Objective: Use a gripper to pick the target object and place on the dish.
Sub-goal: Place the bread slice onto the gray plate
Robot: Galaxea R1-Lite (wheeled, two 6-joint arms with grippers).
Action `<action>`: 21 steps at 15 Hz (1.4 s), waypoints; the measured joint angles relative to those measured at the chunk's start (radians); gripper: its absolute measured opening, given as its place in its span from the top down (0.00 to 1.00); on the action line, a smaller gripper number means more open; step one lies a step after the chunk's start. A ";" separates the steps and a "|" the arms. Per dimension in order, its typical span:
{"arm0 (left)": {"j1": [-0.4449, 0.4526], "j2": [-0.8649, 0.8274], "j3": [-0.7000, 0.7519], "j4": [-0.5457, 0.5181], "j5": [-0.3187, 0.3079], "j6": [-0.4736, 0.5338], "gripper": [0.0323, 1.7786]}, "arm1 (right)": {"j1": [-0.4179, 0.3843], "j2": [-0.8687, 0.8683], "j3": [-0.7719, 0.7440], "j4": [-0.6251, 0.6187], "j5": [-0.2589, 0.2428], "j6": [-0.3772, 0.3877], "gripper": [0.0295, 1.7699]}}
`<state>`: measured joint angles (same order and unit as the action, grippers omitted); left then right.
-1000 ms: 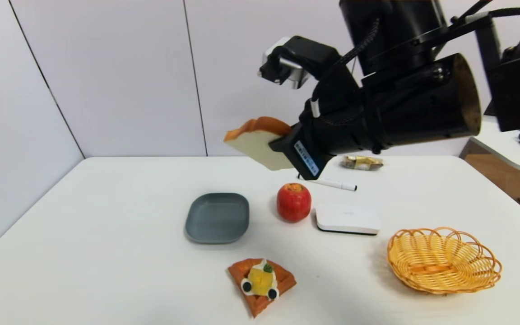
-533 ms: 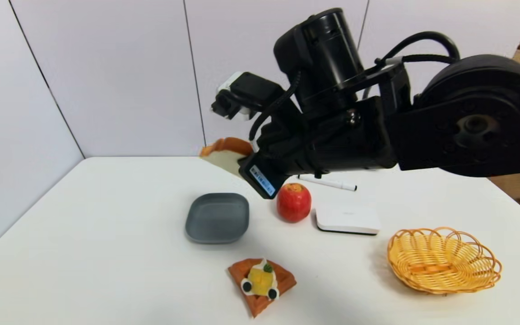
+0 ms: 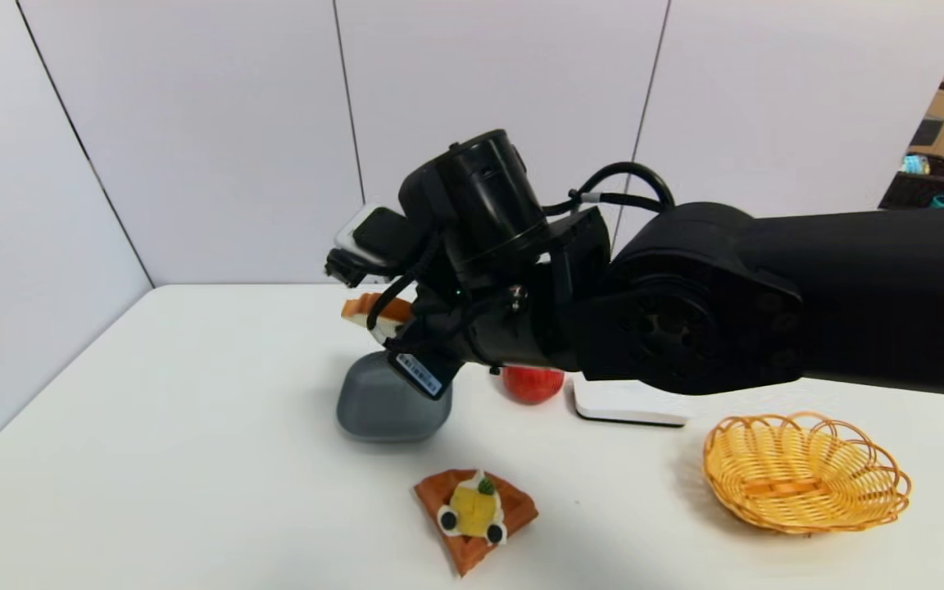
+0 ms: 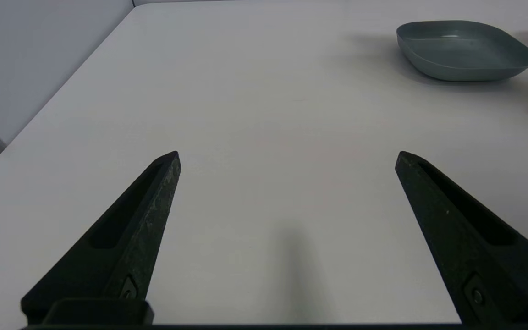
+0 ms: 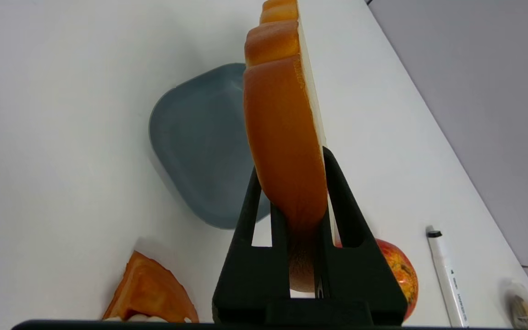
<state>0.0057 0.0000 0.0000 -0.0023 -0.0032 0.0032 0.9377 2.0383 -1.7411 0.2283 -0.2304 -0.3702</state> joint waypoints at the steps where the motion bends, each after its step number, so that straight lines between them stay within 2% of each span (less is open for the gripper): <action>1: 0.000 0.000 0.000 0.000 0.000 0.000 0.05 | 0.004 0.012 0.000 -0.018 0.000 -0.004 0.90; 3: 0.000 0.000 0.000 0.000 0.000 -0.001 0.05 | 0.008 0.026 0.000 -0.027 0.000 -0.030 0.90; 9: 0.000 0.000 0.000 0.000 0.000 0.000 0.05 | 0.010 0.045 0.004 -0.055 -0.084 -0.129 0.90; 11: 0.000 0.000 0.000 0.000 0.000 0.000 0.05 | 0.021 0.049 0.014 -0.094 -0.096 -0.161 0.90; 17: 0.000 0.000 0.000 0.000 0.000 0.000 0.05 | 0.043 0.069 0.078 -0.147 -0.098 -0.187 0.90; 21: 0.000 0.000 0.000 0.000 0.000 0.000 0.05 | 0.044 0.086 0.087 -0.198 -0.135 -0.205 0.90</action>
<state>0.0057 0.0000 0.0000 -0.0028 -0.0032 0.0032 0.9813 2.1240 -1.6543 0.0302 -0.3651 -0.5749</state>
